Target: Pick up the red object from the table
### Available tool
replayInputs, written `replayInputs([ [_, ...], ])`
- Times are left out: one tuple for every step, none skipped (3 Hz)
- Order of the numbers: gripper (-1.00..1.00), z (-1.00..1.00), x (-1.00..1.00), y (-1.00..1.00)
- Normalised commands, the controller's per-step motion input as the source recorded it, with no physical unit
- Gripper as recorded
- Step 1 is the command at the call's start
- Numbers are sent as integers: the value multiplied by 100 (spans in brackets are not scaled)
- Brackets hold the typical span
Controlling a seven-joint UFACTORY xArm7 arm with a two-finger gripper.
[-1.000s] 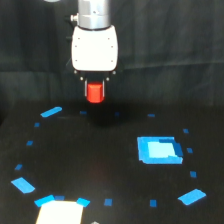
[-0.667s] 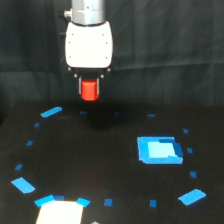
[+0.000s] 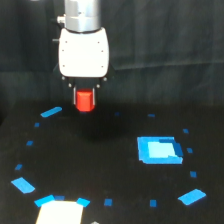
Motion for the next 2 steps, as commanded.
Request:
replayInputs([
  [-100,100,35,93],
  [-100,26,-38,-98],
])
